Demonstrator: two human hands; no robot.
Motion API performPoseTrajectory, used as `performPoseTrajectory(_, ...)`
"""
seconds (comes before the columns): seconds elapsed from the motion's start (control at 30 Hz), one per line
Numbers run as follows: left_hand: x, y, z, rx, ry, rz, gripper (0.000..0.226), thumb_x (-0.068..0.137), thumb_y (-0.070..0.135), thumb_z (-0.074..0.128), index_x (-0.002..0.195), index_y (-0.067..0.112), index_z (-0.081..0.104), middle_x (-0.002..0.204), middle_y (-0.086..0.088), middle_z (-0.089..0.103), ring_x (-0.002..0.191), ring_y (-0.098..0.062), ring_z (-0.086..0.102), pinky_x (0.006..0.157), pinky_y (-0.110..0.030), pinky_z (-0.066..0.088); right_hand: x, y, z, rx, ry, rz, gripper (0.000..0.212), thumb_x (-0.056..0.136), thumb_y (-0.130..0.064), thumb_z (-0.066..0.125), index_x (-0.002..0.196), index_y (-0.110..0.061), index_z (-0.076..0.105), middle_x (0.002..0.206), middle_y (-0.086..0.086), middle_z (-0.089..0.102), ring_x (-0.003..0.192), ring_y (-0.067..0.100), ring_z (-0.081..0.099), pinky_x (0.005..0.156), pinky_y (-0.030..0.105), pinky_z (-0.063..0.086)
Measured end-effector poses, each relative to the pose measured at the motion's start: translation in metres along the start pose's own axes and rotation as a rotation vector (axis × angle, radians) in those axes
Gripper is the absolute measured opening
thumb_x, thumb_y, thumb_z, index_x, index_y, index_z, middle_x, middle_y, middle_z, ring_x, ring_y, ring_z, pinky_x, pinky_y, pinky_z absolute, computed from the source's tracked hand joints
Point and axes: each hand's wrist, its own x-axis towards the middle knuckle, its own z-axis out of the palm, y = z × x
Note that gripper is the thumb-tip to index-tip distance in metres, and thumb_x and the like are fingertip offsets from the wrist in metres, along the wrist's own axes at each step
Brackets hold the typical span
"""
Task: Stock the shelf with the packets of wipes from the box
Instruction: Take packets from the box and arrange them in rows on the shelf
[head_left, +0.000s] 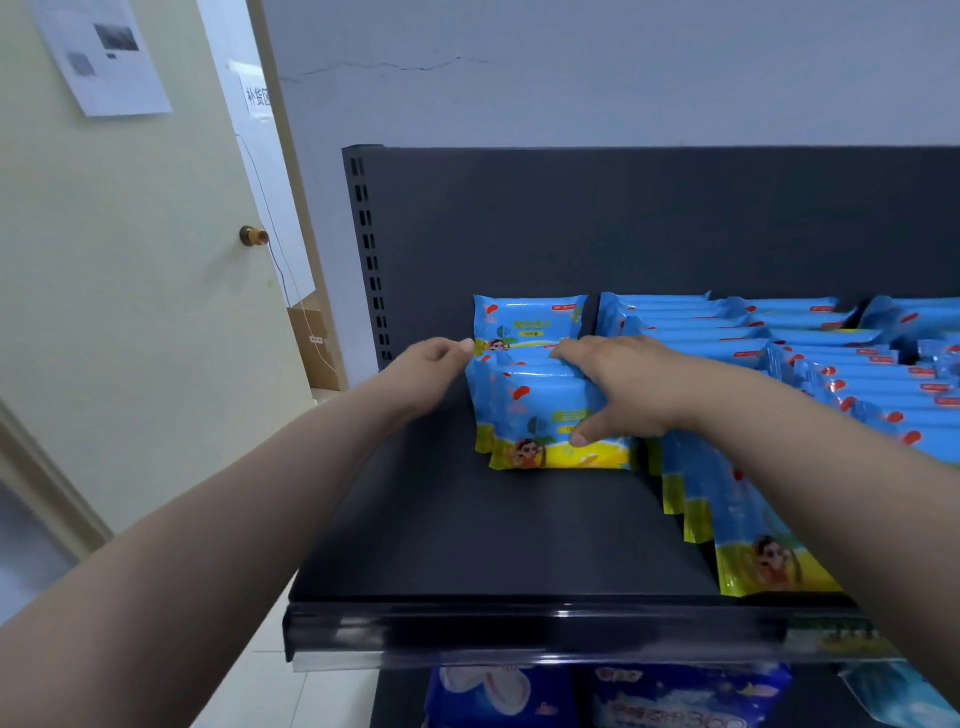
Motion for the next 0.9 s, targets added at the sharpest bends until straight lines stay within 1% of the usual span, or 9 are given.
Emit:
performPoseTrajectory(0.1,0.016,-0.002,0.008,0.051,0.008,-0.087,0.034,0.091,0.047,0.052,0.094,0.014,0.060,0.096,-0.002,0.057,0.087,-0.017,0.050,0.083,-0.031,0.043,0.007,0.002,0.001,-0.030,-0.035,0.010,0.092,0.076,-0.053,0.069,0.147,-0.025,0.018,0.146,0.001,0.035,0.132,0.027,0.036,0.110,0.038,0.026)
performPoseTrajectory(0.17,0.024,0.003,0.014,0.070,0.018,-0.100,0.018,0.088,0.030,0.063,0.101,0.018,0.059,0.094,-0.006,0.053,0.084,-0.017,0.047,0.072,-0.028,0.038,0.011,0.003,0.002,-0.046,-0.049,0.015,0.092,0.077,-0.054,0.067,0.148,-0.025,0.016,0.148,0.001,0.032,0.134,0.027,0.033,0.112,0.040,0.023)
performPoseTrajectory(0.27,0.028,0.009,0.018,-0.039,0.089,-0.118,0.014,0.083,0.012,0.069,0.094,0.014,0.061,0.093,-0.002,0.061,0.089,-0.019,0.055,0.068,-0.026,0.047,0.010,0.004,0.003,-0.030,-0.038,0.015,0.091,0.077,-0.054,0.067,0.147,-0.026,0.017,0.145,0.000,0.034,0.133,0.026,0.032,0.113,0.041,0.020)
performPoseTrajectory(0.4,0.021,0.013,0.011,-0.246,0.042,0.011,0.011,0.081,0.002,0.069,0.085,0.012,0.067,0.092,-0.009,0.072,0.092,-0.021,0.068,0.088,-0.036,0.054,0.006,0.006,0.004,-0.019,0.015,-0.003,0.088,0.077,-0.053,0.068,0.146,-0.030,0.019,0.153,0.001,0.016,0.140,0.024,0.015,0.117,0.040,0.010)
performPoseTrajectory(0.5,0.014,0.012,0.003,-0.213,-0.049,0.135,0.010,0.085,0.001,0.066,0.081,0.010,0.066,0.086,-0.005,0.071,0.083,-0.012,0.068,0.081,-0.024,0.055,0.008,0.006,0.005,0.024,0.020,0.001,0.101,0.077,-0.048,0.070,0.149,-0.030,0.003,0.159,-0.001,-0.005,0.146,0.019,-0.004,0.119,0.041,0.000)
performPoseTrajectory(0.57,0.010,0.012,-0.003,-0.214,-0.139,0.184,0.010,0.086,0.000,0.063,0.083,0.008,0.067,0.086,-0.002,0.071,0.080,-0.006,0.068,0.075,-0.017,0.053,0.011,0.006,0.005,0.028,0.012,0.016,0.109,0.077,-0.050,0.070,0.149,-0.027,-0.008,0.158,0.000,0.005,0.145,0.020,0.003,0.119,0.040,0.003)
performPoseTrajectory(0.73,0.028,0.004,-0.010,-0.162,-0.062,0.102,0.016,0.092,0.007,0.058,0.103,0.004,0.068,0.099,-0.006,0.070,0.091,-0.013,0.065,0.089,-0.024,0.052,0.006,0.005,0.006,-0.035,0.121,-0.006,0.091,0.073,-0.055,0.069,0.145,-0.028,0.021,0.130,-0.005,0.036,0.125,0.020,0.033,0.113,0.035,0.017)
performPoseTrajectory(0.83,0.046,-0.004,0.001,0.094,0.024,-0.032,0.032,0.080,0.038,0.071,0.082,0.006,0.070,0.085,-0.002,0.065,0.082,-0.016,0.057,0.083,-0.036,0.050,0.001,0.004,0.011,-0.060,0.136,-0.010,0.087,0.074,-0.055,0.068,0.143,-0.030,0.021,0.131,-0.007,0.034,0.127,0.018,0.033,0.117,0.037,0.009)
performPoseTrajectory(0.9,0.054,-0.007,0.009,0.172,0.005,-0.122,0.056,0.051,0.064,0.070,0.070,0.011,0.068,0.086,0.001,0.068,0.087,-0.020,0.060,0.089,-0.039,0.049,0.000,0.003,0.011,-0.077,0.128,-0.007,0.086,0.075,-0.056,0.066,0.143,-0.031,0.020,0.133,-0.008,0.032,0.128,0.017,0.031,0.117,0.037,0.006)
